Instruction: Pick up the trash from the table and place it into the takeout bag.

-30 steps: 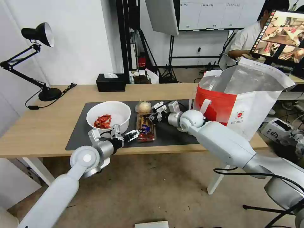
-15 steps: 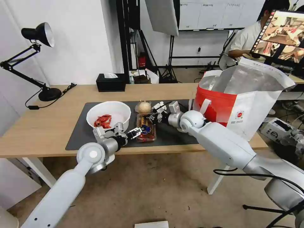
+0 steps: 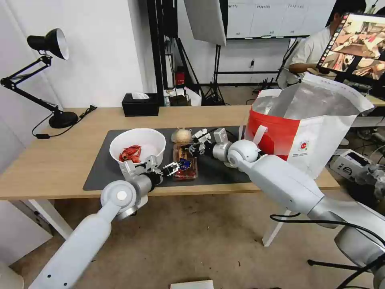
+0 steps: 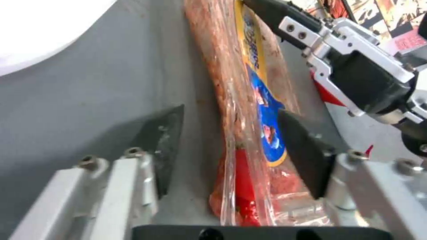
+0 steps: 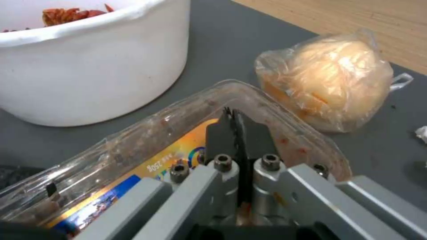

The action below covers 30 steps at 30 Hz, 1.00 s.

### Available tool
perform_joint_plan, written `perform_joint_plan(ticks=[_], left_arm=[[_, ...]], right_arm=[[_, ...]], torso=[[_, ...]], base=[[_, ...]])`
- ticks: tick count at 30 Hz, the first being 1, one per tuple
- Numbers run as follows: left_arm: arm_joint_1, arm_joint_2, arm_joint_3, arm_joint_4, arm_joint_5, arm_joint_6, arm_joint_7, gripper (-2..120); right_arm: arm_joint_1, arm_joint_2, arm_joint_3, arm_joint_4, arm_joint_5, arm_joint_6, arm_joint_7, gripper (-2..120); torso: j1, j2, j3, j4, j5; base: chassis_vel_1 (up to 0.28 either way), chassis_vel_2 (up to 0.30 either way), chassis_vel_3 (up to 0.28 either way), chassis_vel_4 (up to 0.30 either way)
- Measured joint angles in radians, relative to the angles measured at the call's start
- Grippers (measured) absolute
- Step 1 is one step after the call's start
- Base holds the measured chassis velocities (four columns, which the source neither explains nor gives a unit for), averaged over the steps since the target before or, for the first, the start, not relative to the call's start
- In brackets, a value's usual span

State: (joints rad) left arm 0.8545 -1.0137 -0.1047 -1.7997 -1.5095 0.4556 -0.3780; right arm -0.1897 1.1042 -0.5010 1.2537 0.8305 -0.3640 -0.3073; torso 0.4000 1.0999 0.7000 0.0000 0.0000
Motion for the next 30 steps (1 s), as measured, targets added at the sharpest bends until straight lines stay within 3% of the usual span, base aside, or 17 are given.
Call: perform_joint_plan(ticks=[8, 11, 14, 25, 30], left_arm=[[0.004, 0.011, -0.006, -0.001, 0.003, -0.003, 0.000, 23], [0.005, 0.013, -0.008, -0.003, 0.003, -0.006, 0.001, 7], [0.007, 0.009, -0.008, -0.006, 0.003, -0.010, 0.001, 1], [0.034, 0.011, -0.018, -0.070, 0.003, -0.026, 0.027, 0], [0.054, 0.031, -0.042, -0.148, 0.001, -0.045, 0.051, 0]], right_arm=[[0.000, -0.010, -0.006, 0.015, 0.006, -0.001, 0.001, 0], [0.003, -0.022, -0.006, 0.027, 0.019, -0.001, 0.002, 0], [-0.002, -0.033, 0.000, 0.045, 0.026, 0.000, 0.004, 0], [-0.105, -0.135, 0.125, 0.206, 0.066, 0.068, 0.049, 0], [-0.219, -0.197, 0.240, 0.382, 0.126, 0.167, 0.129, 0]], torso=[[0.000, 0.000, 0.000, 0.0000, 0.0000], [0.000, 0.000, 0.000, 0.0000, 0.0001], [0.000, 0.000, 0.000, 0.0001, 0.0000], [0.000, 0.000, 0.000, -0.0001, 0.0002], [0.000, 0.000, 0.000, -0.0001, 0.0002]], base=[[0.000, 0.000, 0.000, 0.000], [0.000, 0.000, 0.000, 0.000], [0.000, 0.000, 0.000, 0.000], [0.000, 0.000, 0.000, 0.000], [0.000, 0.000, 0.000, 0.000]])
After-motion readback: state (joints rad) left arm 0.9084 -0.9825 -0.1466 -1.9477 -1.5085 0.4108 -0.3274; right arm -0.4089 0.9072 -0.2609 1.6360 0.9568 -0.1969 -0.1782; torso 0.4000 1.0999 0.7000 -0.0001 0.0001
